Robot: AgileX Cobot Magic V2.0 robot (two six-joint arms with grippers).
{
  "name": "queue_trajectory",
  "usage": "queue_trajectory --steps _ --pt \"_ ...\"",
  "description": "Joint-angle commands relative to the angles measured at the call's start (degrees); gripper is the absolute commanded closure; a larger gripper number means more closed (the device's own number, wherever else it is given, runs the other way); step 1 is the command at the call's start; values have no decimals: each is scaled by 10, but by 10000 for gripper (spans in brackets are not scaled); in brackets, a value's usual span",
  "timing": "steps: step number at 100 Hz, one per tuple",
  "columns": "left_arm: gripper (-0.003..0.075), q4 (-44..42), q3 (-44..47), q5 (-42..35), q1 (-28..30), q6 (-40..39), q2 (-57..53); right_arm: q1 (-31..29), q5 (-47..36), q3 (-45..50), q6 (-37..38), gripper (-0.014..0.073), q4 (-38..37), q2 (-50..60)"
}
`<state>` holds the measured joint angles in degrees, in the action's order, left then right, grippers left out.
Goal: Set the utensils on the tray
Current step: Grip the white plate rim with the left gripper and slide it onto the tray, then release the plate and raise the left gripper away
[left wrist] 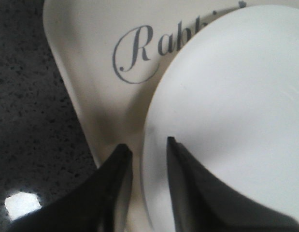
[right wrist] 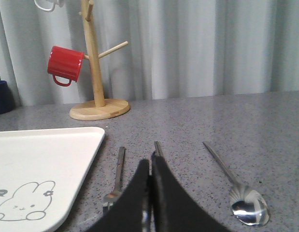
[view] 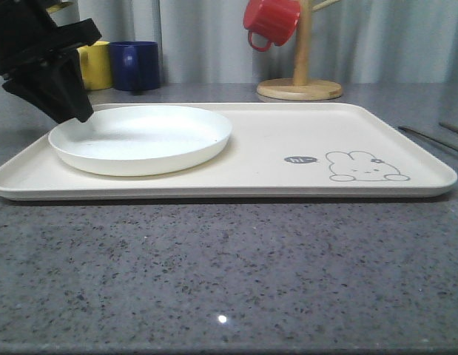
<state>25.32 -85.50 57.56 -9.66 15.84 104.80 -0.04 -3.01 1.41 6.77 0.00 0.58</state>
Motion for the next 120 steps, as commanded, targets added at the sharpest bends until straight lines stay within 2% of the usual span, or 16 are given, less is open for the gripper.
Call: queue_trajectory --steps 1,10,36,58,72,96,120 --pt "387 23 -19 -13 -4 -2 -28 -3 -48 2 -4 662 0 10" --pt "332 23 -19 -16 -4 -2 -29 -3 -48 2 -4 662 0 10" --pt "331 23 -19 -78 -4 0 -91 -3 -48 2 -4 662 0 10" --pt "331 -10 29 -175 -4 0 -203 -3 -48 2 -4 662 0 10" --pt "331 -31 105 -232 -4 0 -296 -3 -48 2 -4 662 0 10" --pt "331 -30 291 -367 -4 0 -488 -3 -48 2 -4 662 0 10" --pt "331 -30 456 -429 -4 0 -676 -3 -48 2 -4 662 0 10"
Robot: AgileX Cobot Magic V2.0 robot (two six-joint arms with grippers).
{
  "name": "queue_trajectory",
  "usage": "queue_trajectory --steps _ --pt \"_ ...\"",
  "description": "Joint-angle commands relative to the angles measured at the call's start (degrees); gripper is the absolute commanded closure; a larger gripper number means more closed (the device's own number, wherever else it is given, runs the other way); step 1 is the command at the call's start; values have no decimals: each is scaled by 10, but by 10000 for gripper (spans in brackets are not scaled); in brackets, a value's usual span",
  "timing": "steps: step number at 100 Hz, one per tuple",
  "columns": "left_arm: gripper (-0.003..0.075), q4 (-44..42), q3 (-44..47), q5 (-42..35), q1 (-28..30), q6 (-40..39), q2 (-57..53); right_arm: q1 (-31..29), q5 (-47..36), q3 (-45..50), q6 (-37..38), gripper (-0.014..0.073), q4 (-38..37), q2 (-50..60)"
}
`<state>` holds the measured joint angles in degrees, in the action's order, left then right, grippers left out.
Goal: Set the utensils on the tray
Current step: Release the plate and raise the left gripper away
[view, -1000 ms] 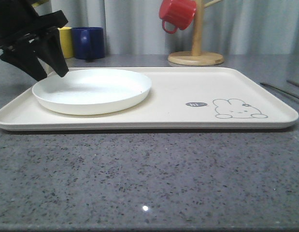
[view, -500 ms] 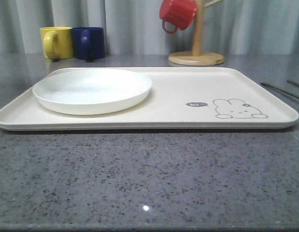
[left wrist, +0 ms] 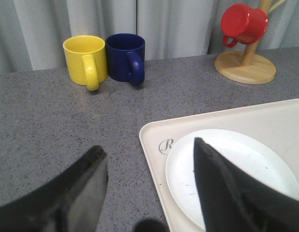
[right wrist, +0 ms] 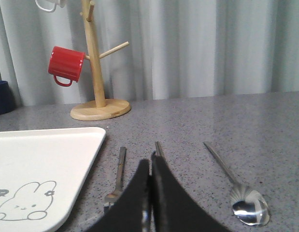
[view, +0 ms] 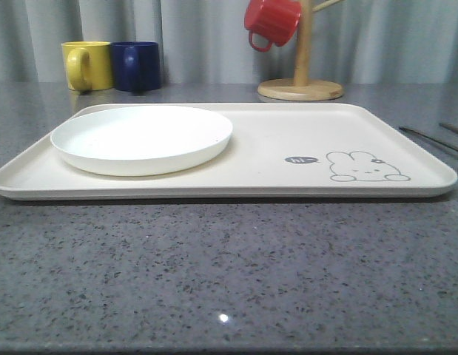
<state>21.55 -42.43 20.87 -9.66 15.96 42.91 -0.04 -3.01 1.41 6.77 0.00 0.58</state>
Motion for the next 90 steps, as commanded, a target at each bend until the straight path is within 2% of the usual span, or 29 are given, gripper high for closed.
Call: queue_trajectory --steps 1,30,50,60,70,81,90 --pt "331 8 29 -64 -4 -2 -62 -3 -48 2 -4 662 0 10" --pt "332 -10 157 -76 -4 -2 -262 -3 -48 2 -4 662 0 10" --pt "344 -10 198 -76 -4 -2 -337 -3 -53 2 -4 662 0 10" --pt "423 -10 205 -76 -4 -2 -344 -3 -75 2 -4 662 0 10" --pt "563 -10 205 -76 -4 -2 -344 -3 -96 0 -4 662 0 10" --pt "724 -10 205 -76 -4 -2 -344 -3 -83 -19 -4 662 0 10" --pt "739 -10 205 -76 -4 -2 -344 -3 -24 -56 -4 662 0 5"
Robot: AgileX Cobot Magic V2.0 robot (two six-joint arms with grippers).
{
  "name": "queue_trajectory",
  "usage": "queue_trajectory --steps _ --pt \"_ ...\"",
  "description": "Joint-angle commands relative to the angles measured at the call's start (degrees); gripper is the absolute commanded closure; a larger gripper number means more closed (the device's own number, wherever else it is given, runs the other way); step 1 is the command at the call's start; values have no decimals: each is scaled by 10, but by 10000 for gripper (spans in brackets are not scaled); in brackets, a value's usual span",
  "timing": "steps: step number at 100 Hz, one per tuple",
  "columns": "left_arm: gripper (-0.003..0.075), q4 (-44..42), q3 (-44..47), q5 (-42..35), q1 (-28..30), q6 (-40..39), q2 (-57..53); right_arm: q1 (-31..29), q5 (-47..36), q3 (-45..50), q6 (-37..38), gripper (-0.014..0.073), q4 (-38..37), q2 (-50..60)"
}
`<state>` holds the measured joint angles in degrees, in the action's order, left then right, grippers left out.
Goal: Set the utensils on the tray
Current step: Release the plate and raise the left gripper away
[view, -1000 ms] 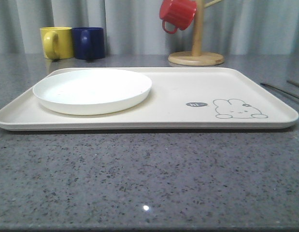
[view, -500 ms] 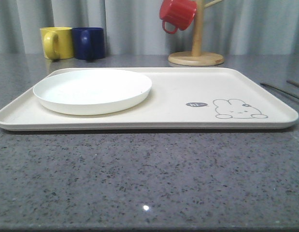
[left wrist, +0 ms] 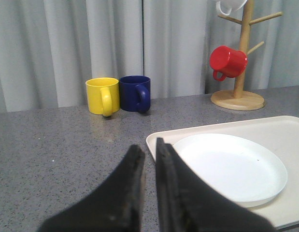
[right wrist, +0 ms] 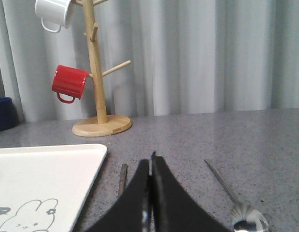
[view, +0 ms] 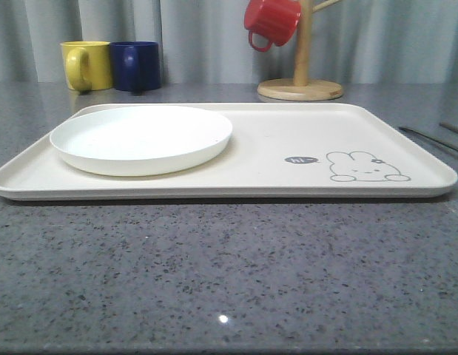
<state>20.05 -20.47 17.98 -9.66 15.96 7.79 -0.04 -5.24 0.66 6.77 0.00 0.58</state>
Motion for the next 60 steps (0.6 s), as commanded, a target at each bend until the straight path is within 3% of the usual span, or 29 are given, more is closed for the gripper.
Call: queue_trajectory --steps 1,31,60 --pt "739 5 -15 -47 -4 -2 7 -3 11 -52 -4 662 0 4" --pt "739 5 -15 -47 -4 -2 7 -3 353 -284 -4 662 0 -161" --pt "739 6 -15 -47 -4 -2 7 -3 523 -485 -4 662 0 -381"
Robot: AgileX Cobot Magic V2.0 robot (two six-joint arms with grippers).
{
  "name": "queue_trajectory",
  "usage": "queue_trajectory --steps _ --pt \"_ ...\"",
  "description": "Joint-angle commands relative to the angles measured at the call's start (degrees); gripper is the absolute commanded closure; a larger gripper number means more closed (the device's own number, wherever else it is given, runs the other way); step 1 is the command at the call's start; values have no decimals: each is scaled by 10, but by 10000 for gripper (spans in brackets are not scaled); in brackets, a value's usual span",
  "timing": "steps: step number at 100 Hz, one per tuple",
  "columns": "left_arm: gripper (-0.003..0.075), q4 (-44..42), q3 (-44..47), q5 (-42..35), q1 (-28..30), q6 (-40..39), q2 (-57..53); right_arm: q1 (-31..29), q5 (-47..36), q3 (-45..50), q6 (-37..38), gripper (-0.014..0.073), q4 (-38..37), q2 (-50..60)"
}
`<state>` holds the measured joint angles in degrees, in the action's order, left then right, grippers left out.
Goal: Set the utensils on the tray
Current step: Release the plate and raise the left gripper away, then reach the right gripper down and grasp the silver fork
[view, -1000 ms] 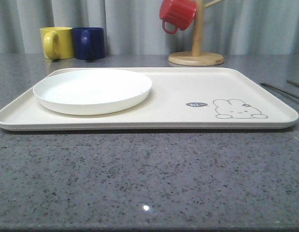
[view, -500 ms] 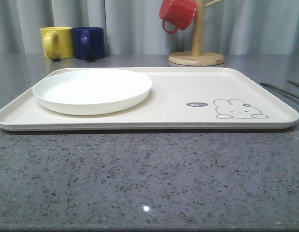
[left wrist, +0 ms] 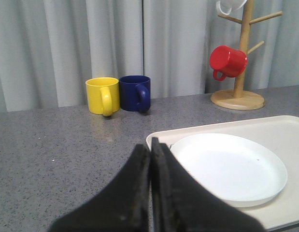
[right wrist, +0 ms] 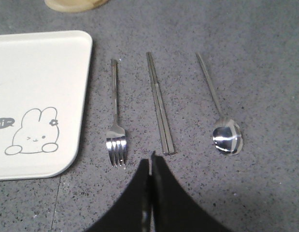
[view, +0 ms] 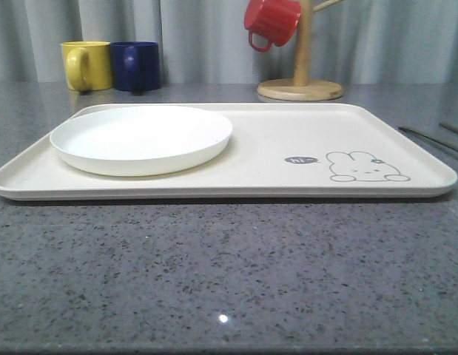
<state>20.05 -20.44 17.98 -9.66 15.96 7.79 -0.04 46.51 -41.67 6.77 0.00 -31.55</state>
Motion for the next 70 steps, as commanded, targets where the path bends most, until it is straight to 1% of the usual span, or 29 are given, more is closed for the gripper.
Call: queue_trajectory --steps 1,12,22,27,34,47,52,59,70 --pt "739 6 -15 -47 -4 -2 7 -3 10 -65 -4 662 0 -64" --pt "739 6 -15 -47 -4 -2 7 -3 29 -106 -4 662 0 -126" --pt "739 6 -15 -47 -4 -2 7 -3 36 -119 -4 658 0 -161" --pt "739 6 -15 -47 -4 -2 7 -3 38 -120 -4 643 0 -176" --pt "739 6 -15 -47 -4 -2 7 -3 46 -120 -4 571 0 -192" --pt "739 6 -15 -47 -4 -2 7 -3 60 -120 -4 361 0 -210" --pt "739 6 -15 -47 -4 -2 7 -3 61 -120 -4 305 0 -213" --pt "739 6 -15 -47 -4 -2 7 -3 63 -120 -4 274 0 -215" --pt "739 6 -15 -47 -4 -2 7 -1 52 -122 -7 274 3 -219"
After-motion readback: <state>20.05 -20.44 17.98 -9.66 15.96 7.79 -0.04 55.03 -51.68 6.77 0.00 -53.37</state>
